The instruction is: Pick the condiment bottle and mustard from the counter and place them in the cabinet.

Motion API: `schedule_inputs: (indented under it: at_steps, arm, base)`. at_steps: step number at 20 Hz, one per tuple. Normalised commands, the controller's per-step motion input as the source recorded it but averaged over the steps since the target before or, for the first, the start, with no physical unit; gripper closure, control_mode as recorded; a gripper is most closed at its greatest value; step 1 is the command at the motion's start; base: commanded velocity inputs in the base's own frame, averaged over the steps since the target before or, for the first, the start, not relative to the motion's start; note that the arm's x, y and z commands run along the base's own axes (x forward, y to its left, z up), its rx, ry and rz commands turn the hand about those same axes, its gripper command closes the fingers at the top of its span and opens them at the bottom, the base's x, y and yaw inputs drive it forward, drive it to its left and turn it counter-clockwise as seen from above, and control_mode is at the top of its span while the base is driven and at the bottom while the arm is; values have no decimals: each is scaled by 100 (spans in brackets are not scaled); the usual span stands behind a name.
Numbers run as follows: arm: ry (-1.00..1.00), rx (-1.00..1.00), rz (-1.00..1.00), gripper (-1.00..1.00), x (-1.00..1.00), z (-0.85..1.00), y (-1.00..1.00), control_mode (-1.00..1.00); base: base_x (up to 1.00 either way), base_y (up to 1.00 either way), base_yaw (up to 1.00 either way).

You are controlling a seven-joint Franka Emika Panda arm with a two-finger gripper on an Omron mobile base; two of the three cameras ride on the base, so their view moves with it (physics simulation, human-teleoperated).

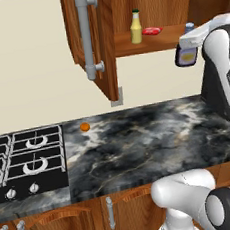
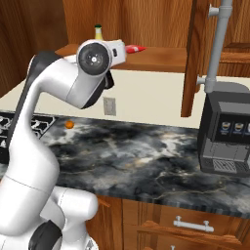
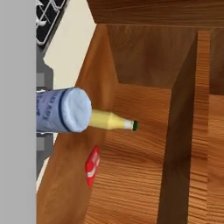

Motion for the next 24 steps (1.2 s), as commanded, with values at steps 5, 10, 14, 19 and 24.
schedule_inputs:
  at_steps: [5, 10, 14, 19, 24]
  arm:
    - [-11, 12, -23, 100, 0, 16, -46, -100]
    - [-11, 15, -26, 100, 7, 20, -38, -100]
    - [-12, 12, -27, 100, 5, 19, -24, -100]
    - [-4, 3, -9, 100, 2, 4, -3, -100]
    - [-1, 0, -1, 100, 22, 7, 0, -100]
  base:
    - [0, 0, 0]
    - [0, 0, 0]
    - [0, 0, 0]
    - [0, 0, 0]
    - [0, 0, 0]
